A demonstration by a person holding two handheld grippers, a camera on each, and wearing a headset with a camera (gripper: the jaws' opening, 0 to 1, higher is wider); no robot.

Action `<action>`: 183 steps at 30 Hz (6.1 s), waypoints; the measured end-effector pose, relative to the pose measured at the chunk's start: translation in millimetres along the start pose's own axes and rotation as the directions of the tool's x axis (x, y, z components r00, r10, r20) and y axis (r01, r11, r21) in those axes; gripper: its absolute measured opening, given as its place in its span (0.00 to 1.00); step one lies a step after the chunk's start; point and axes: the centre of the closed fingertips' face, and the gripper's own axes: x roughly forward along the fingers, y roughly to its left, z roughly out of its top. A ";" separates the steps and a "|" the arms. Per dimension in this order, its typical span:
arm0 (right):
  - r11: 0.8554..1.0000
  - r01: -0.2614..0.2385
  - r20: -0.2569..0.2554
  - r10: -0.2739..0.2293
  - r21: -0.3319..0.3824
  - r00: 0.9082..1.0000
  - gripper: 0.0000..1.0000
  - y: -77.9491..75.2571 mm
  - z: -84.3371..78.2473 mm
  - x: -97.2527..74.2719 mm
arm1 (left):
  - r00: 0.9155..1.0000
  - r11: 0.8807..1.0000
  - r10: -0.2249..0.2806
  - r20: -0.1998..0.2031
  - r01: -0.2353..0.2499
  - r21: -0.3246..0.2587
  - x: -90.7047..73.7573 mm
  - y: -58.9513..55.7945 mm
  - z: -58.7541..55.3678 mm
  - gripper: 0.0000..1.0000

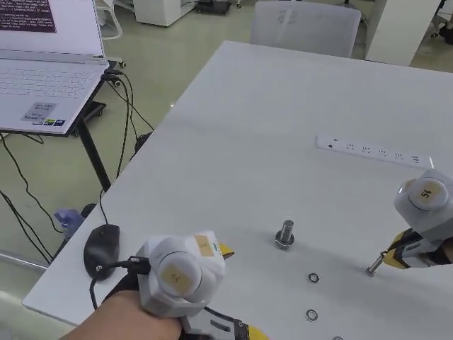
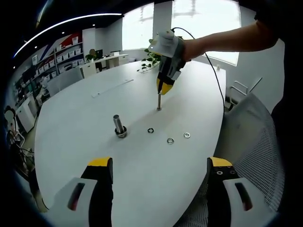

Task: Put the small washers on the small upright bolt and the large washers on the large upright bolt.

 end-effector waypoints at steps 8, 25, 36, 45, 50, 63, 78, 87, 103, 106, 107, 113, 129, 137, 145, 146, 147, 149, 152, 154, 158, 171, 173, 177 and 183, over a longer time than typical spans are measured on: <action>1.000 -0.005 -0.007 0.005 -0.004 1.000 0.12 -1.8 -0.6 4.8 | 1.000 1.000 -0.003 -0.004 0.003 -0.002 0.3 0.7 -2.3 0.81; 0.999 -0.018 -0.035 0.017 -0.031 0.999 0.12 -1.8 -2.6 20.4 | 1.000 1.000 -0.007 -0.010 0.007 -0.008 2.4 3.6 -4.6 0.80; 0.999 -0.028 -0.056 0.026 -0.040 0.998 0.12 -1.2 -6.7 33.0 | 1.000 1.000 -0.009 -0.015 0.009 -0.013 3.4 4.1 -6.9 0.80; 0.998 -0.041 -0.073 0.037 -0.047 0.997 0.12 0.9 -10.2 46.6 | 1.000 1.000 -0.010 -0.014 0.010 -0.017 3.9 6.1 -6.6 0.80; 0.998 -0.044 -0.079 0.040 -0.051 0.996 0.12 1.4 -10.9 52.7 | 1.000 1.000 -0.012 -0.016 0.012 -0.019 4.5 5.2 -7.1 0.79; 0.998 -0.048 -0.086 0.044 -0.049 0.995 0.12 3.3 -13.2 58.7 | 1.000 1.000 -0.017 -0.019 0.017 -0.026 4.9 4.6 -9.5 0.78; 0.997 -0.051 -0.086 0.046 -0.059 0.995 0.13 2.3 -12.7 59.6 | 1.000 1.000 -0.018 -0.020 0.017 -0.025 4.6 3.6 -8.1 0.77; 0.997 -0.059 -0.070 0.055 -0.059 0.996 0.20 4.4 -11.1 59.2 | 1.000 1.000 -0.008 -0.019 0.008 -0.025 1.1 4.8 -8.2 0.77; 0.995 -0.048 -0.055 0.043 -0.085 0.998 0.28 -0.1 -4.8 41.2 | 1.000 1.000 -0.001 0.000 0.001 -0.016 -3.0 4.2 -1.1 0.78; 0.995 -0.041 -0.048 0.036 -0.092 0.998 0.29 -1.1 -0.5 34.9 | 1.000 1.000 -0.004 -0.003 0.004 -0.009 -3.7 1.2 -1.7 0.79; 0.995 -0.038 -0.045 0.034 -0.095 0.998 0.30 -1.4 0.9 32.8 | 1.000 1.000 -0.006 -0.004 0.006 -0.006 -3.9 0.4 -1.9 0.79; 0.993 -0.021 -0.013 0.020 -0.114 1.000 0.33 -3.5 16.3 20.2 | 1.000 1.000 -0.011 -0.010 0.011 -0.004 -4.8 -2.4 -2.4 0.81; 0.987 -0.036 0.055 0.045 -0.159 0.997 0.38 10.0 54.9 11.1 | 1.000 1.000 -0.024 -0.002 0.024 -0.019 -9.5 -8.0 -3.0 0.94; 0.979 -0.056 0.066 0.070 -0.194 0.995 0.40 22.7 67.8 17.8 | 1.000 0.999 -0.028 -0.003 0.028 -0.025 -11.1 -10.0 -6.4 0.98; 0.970 -0.070 0.063 0.087 -0.235 0.994 0.40 35.3 77.9 23.5 | 1.000 0.999 -0.020 -0.003 0.020 -0.026 -12.4 -7.8 -8.4 0.99; 0.969 -0.072 0.063 0.090 -0.238 0.994 0.40 36.4 79.2 24.7 | 1.000 1.000 -0.020 -0.005 0.020 -0.024 -12.4 -7.7 -8.9 0.99; 0.968 -0.074 0.065 0.092 -0.238 0.994 0.40 37.2 80.1 25.5 | 1.000 1.000 -0.018 -0.007 0.018 -0.022 -12.7 -7.4 -9.3 0.98; 0.968 -0.082 0.072 0.102 -0.236 0.992 0.41 39.3 81.9 28.4 | 1.000 1.000 -0.017 -0.001 0.017 -0.023 -13.4 -7.5 -8.1 0.98; 0.966 -0.090 0.070 0.110 -0.242 0.991 0.40 43.7 81.5 33.4 | 1.000 1.000 -0.019 -0.002 0.019 -0.025 -13.5 -8.4 -8.4 0.98; 0.966 -0.096 0.074 0.117 -0.241 0.990 0.40 47.0 81.2 37.0 | 1.000 1.000 -0.022 -0.004 0.022 -0.022 -12.8 -8.9 -9.6 0.98; 0.965 -0.097 0.088 0.122 -0.243 0.989 0.40 50.7 81.3 42.4 | 1.000 0.999 -0.024 -0.005 0.024 -0.027 -13.2 -8.8 -10.5 0.97; 0.962 -0.098 0.054 0.115 -0.256 0.992 0.39 62.0 69.3 69.7 | 1.000 0.999 -0.018 -0.003 0.018 -0.028 -13.6 -6.1 -11.5 0.95; 0.962 -0.100 0.050 0.117 -0.252 0.992 0.38 63.3 68.4 73.0 | 1.000 0.999 -0.021 -0.004 0.021 -0.027 -13.3 -6.5 -11.6 0.95; 0.961 -0.102 0.036 0.114 -0.258 0.993 0.34 63.9 65.3 79.3 | 1.000 0.999 -0.023 -0.003 0.023 -0.024 -14.0 -6.6 -11.4 0.95; 0.965 -0.092 0.028 0.102 -0.244 0.994 0.33 62.1 64.6 82.5 | 1.000 0.999 -0.023 -0.003 0.023 -0.023 -15.5 -6.0 -12.1 0.94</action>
